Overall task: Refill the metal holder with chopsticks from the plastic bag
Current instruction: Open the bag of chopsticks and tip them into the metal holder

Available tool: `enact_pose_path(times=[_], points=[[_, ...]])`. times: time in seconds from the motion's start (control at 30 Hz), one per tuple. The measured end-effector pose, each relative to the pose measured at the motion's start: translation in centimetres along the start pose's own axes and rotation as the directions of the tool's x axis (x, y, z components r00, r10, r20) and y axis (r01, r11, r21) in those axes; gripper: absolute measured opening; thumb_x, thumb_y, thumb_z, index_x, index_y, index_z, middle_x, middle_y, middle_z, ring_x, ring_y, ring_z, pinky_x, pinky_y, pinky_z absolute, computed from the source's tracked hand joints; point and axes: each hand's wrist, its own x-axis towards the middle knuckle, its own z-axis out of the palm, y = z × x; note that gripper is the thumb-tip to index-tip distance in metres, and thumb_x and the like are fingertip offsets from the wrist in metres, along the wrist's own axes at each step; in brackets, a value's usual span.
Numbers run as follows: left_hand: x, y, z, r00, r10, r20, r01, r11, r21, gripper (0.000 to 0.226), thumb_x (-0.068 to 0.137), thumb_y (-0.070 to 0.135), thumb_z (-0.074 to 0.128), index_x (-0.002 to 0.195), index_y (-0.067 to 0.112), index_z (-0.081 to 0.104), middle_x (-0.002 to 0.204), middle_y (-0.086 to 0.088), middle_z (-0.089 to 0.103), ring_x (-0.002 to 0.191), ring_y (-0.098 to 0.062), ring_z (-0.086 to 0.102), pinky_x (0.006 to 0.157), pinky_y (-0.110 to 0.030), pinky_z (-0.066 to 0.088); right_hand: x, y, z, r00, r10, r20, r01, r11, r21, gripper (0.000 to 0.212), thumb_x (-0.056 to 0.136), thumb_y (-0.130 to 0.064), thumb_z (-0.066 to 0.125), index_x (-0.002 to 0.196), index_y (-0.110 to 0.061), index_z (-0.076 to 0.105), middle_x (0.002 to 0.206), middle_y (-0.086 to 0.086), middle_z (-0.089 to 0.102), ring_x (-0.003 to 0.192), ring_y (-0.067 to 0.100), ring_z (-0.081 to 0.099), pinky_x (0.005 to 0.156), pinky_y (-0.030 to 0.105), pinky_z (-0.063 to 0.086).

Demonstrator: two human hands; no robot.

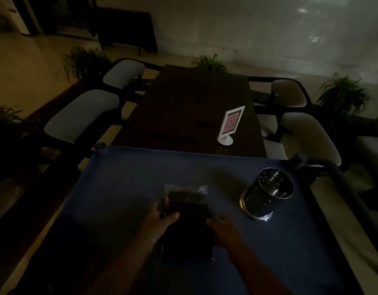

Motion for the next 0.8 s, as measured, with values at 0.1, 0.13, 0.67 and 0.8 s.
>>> enact_pose_path(times=[0.1,0.13,0.67,0.8], points=[[1.0,0.0,0.2,0.996,-0.074,-0.040,0.067,0.987,-0.149,0.075,0.080,0.023,0.079,0.143,0.018,0.038,0.132,-0.009,0.061,0.106,-0.025,0.061,0.088,-0.045,0.049,0.7,-0.4,0.5,0.999,-0.014,0.050,0.011,0.998,0.059,0.013,0.089,-0.002,0.065,0.099,-0.006,0.073,0.097,0.020,0.072,0.093,0.036,0.068,0.082,0.042,0.055],[1.2,0.0,0.2,0.995,-0.089,-0.043,0.080,0.981,-0.174,0.060,0.080,0.022,0.078,0.132,0.016,0.050,0.123,-0.009,0.066,0.099,-0.023,0.064,0.082,-0.043,0.051,0.8,-0.5,0.4,0.998,0.002,0.058,-0.007,0.997,0.076,0.021,0.090,-0.001,0.064,0.109,0.000,0.070,0.104,0.023,0.071,0.099,0.039,0.068,0.087,0.046,0.055],[1.0,0.4,1.3,0.990,-0.098,0.101,0.115,0.977,-0.181,0.017,0.082,0.010,0.074,0.095,-0.001,0.071,0.093,-0.024,0.074,0.080,-0.037,0.074,0.076,-0.048,0.058,-0.4,-0.4,-0.7,0.980,0.032,0.195,-0.074,0.975,0.207,0.007,0.088,-0.012,0.070,0.088,-0.018,0.073,0.087,0.005,0.079,0.078,0.016,0.075,0.064,0.026,0.059],[0.0,0.9,1.8,0.983,-0.090,0.160,0.135,0.947,-0.293,0.030,0.080,0.004,0.072,0.107,-0.007,0.066,0.103,-0.030,0.070,0.090,-0.042,0.070,0.081,-0.052,0.057,-1.5,-1.1,-2.1,0.972,0.028,0.232,-0.094,0.956,0.279,0.008,0.088,-0.012,0.068,0.095,-0.012,0.072,0.080,0.001,0.079,0.072,0.012,0.075,0.059,0.022,0.057]])
